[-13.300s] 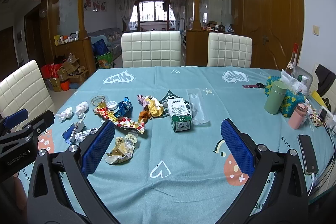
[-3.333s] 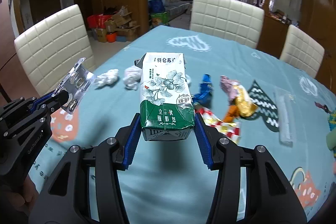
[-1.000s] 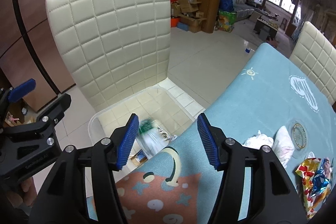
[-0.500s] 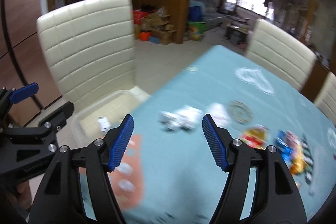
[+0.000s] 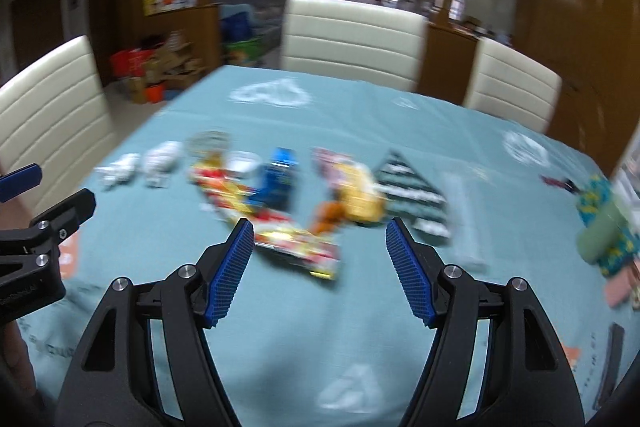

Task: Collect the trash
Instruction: 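Move both open tools back over the table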

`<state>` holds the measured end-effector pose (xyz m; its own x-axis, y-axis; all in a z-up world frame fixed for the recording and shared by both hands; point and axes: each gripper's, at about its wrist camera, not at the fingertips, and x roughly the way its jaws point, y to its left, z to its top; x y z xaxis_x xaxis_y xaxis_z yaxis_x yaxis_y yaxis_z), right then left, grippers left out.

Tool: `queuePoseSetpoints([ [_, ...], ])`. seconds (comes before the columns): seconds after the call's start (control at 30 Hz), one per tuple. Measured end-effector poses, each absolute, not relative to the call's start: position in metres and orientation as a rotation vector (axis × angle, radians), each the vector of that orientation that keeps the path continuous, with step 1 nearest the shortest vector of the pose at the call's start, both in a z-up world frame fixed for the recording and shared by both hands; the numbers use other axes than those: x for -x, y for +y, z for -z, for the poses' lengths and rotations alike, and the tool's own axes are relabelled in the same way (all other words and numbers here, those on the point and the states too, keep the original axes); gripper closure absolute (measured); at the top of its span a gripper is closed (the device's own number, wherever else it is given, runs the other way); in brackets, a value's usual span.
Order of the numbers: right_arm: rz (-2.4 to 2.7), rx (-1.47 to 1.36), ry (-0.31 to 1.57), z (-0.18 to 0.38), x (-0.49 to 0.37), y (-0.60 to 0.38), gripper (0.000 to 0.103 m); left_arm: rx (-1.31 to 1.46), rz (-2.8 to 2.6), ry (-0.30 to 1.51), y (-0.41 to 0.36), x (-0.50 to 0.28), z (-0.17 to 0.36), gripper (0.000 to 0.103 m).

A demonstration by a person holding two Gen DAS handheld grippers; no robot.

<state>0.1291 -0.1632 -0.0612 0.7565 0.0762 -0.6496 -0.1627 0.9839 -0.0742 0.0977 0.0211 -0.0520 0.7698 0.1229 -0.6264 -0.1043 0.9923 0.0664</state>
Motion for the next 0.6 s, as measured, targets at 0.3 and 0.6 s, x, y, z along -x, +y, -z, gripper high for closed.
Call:
queuePoseSetpoints([
  [0.3,-0.071,0.094,0.807,0.096,-0.170,-0.239,0.031,-0.002,-0.095,0.800,-0.046,-0.150,0.084,0.015],
  [0.6,-0.048,0.100,0.819,0.114,-0.209,-0.265,0.008,-0.008,-0.144,0.889,-0.073,-0.188,0.110,0.015],
])
